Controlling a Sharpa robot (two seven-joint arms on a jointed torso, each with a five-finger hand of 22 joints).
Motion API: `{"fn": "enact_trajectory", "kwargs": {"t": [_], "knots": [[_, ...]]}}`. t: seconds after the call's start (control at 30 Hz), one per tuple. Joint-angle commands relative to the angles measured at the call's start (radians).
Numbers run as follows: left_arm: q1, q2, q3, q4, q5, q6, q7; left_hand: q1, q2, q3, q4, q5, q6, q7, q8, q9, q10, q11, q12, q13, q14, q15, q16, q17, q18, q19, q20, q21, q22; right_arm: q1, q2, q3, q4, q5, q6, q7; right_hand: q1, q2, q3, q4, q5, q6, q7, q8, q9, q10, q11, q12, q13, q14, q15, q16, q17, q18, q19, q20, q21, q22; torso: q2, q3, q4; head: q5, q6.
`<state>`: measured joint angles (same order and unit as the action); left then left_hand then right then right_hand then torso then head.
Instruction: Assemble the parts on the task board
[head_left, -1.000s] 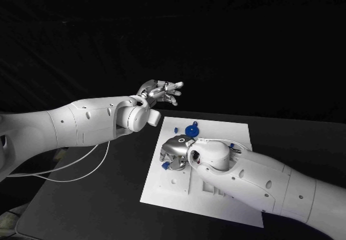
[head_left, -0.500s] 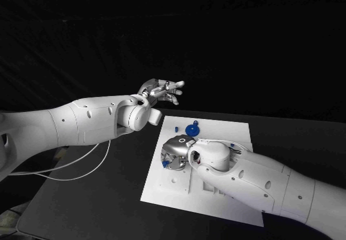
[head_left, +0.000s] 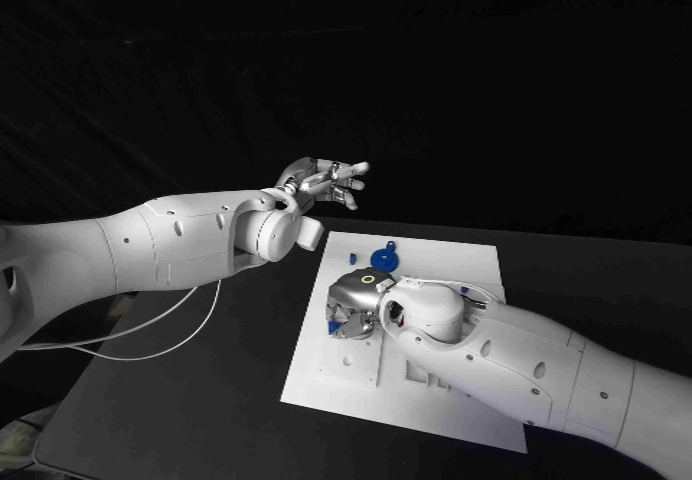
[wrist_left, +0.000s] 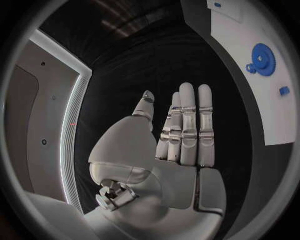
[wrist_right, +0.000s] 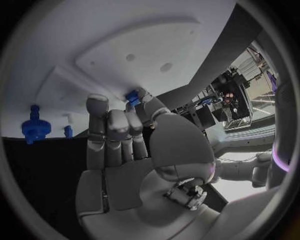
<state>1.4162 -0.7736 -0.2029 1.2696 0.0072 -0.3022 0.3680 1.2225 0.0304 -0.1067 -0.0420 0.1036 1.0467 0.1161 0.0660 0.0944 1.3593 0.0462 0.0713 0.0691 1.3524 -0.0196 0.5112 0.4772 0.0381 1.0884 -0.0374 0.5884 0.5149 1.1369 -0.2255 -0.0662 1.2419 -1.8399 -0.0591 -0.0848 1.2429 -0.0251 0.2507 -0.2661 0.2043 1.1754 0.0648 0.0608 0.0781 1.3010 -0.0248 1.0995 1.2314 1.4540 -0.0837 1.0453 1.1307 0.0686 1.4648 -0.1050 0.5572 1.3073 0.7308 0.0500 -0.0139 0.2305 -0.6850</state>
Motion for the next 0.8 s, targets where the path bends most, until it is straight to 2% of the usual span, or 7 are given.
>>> {"fn": "enact_trajectory", "kwargs": {"t": [0.03,0.17,0.3,0.43,0.67,0.73,0.8], "knots": [[0.004,0.001,0.001,0.001,-0.014,0.018,-0.001,0.004,0.004,-0.005,-0.002,-0.002,-0.003,-0.003,-0.001,0.0,0.002,-0.002,-0.005,-0.001,0.002,0.001,-0.003,0.001,0.014,0.002,0.0,-0.002,-0.002,-0.008,-0.007,-0.006,-0.005,-0.013,-0.009,-0.037,-0.009,0.006,-0.007,0.002,0.01,0.008,0.006,0.002,0.003,-0.001,0.007,0.004,-0.001,0.001,0.008,0.004,0.002,0.007,0.05,0.007,-0.003,0.052,0.0,-0.0002,-0.0001,0.0,0.001],[0.004,0.0,0.001,0.002,-0.02,0.023,-0.004,0.005,0.005,-0.006,-0.001,-0.002,-0.003,-0.003,0.0,0.0,0.003,-0.003,-0.004,-0.001,0.005,0.001,-0.002,0.002,0.015,0.004,-0.001,-0.001,-0.002,-0.009,-0.013,-0.006,-0.003,-0.012,-0.034,-0.046,-0.017,0.005,-0.01,0.009,0.04,0.009,0.005,0.002,0.003,-0.001,0.005,0.004,-0.001,0.001,0.006,0.004,0.002,0.008,0.051,0.005,0.0,0.052,0.0,0.0001,-0.0002,-0.001,0.002],[0.004,-0.003,0.001,0.004,-0.025,0.03,-0.008,0.005,0.006,-0.005,0.0,-0.002,-0.002,-0.004,-0.001,0.0,0.009,-0.005,-0.004,0.0,0.011,-0.002,0.005,0.006,0.015,0.008,-0.003,0.003,0.0,-0.009,-0.028,-0.006,0.011,-0.004,-0.078,-0.055,-0.029,-0.003,-0.005,0.019,0.097,0.006,0.005,0.002,0.001,-0.002,0.001,0.003,-0.001,0.001,0.001,0.002,0.001,0.01,0.052,0.001,0.008,0.052,0.0,-0.0003,-0.0003,0.001,0.005],[0.004,-0.008,0.001,0.006,-0.028,0.036,-0.012,0.005,0.007,-0.006,0.0,0.0,-0.001,-0.005,0.0,0.0,0.013,-0.006,-0.004,0.0,0.011,-0.003,0.01,0.01,0.015,0.009,-0.004,0.006,0.001,-0.009,-0.05,-0.006,0.035,0.005,-0.118,-0.059,-0.039,-0.016,0.017,0.029,0.163,0.008,0.004,0.003,0.001,-0.001,-0.001,0.004,0.001,0.001,-0.003,0.002,0.003,0.009,0.053,-0.003,0.024,0.054,-0.001,0.0001,-0.0018,-0.001,0.008],[0.004,-0.017,0.001,0.011,-0.04,0.052,-0.022,0.008,0.01,-0.006,-0.001,0.015,0.001,-0.006,0.0,0.0,0.016,-0.008,-0.005,-0.001,0.011,-0.004,0.015,0.014,0.014,0.009,-0.006,0.01,0.003,-0.009,-0.095,-0.005,0.09,0.024,-0.159,-0.059,-0.048,-0.037,0.058,0.036,0.239,0.006,0.006,0.002,0.0,-0.001,-0.002,0.003,0.002,0.001,-0.004,0.0,0.003,0.01,0.052,-0.005,0.03,0.052,0.0,0.0012,-0.0008,-0.004,0.009],[0.004,-0.023,0.001,0.014,-0.049,0.061,-0.028,0.009,0.01,-0.006,-0.002,0.018,0.001,-0.006,-0.001,0.0,0.017,-0.008,-0.005,-0.001,0.01,-0.004,0.016,0.015,0.014,0.009,-0.006,0.01,0.004,-0.009,-0.114,-0.002,0.113,0.03,-0.168,-0.061,-0.05,-0.042,0.069,0.038,0.259,0.006,0.006,0.002,0.0,-0.001,-0.002,0.002,0.001,0.001,-0.005,-0.001,0.003,0.01,0.052,-0.005,0.029,0.051,-0.001,0.001,-0.0022,-0.003,0.009],[0.004,-0.03,0.001,0.02,-0.059,0.071,-0.035,0.011,0.012,-0.005,-0.003,0.022,0.002,-0.006,0.0,0.0,0.017,-0.009,-0.004,-0.001,0.01,-0.005,0.018,0.016,0.014,0.009,-0.006,0.011,0.004,-0.008,-0.137,0.007,0.141,0.037,-0.178,-0.063,-0.051,-0.046,0.08,0.039,0.277,0.005,0.007,0.003,0.0,-0.001,-0.002,0.001,0.001,0.001,-0.005,-0.001,0.003,0.01,0.052,-0.005,0.03,0.051,-0.002,0.0007,-0.0043,-0.007,0.011]]}}
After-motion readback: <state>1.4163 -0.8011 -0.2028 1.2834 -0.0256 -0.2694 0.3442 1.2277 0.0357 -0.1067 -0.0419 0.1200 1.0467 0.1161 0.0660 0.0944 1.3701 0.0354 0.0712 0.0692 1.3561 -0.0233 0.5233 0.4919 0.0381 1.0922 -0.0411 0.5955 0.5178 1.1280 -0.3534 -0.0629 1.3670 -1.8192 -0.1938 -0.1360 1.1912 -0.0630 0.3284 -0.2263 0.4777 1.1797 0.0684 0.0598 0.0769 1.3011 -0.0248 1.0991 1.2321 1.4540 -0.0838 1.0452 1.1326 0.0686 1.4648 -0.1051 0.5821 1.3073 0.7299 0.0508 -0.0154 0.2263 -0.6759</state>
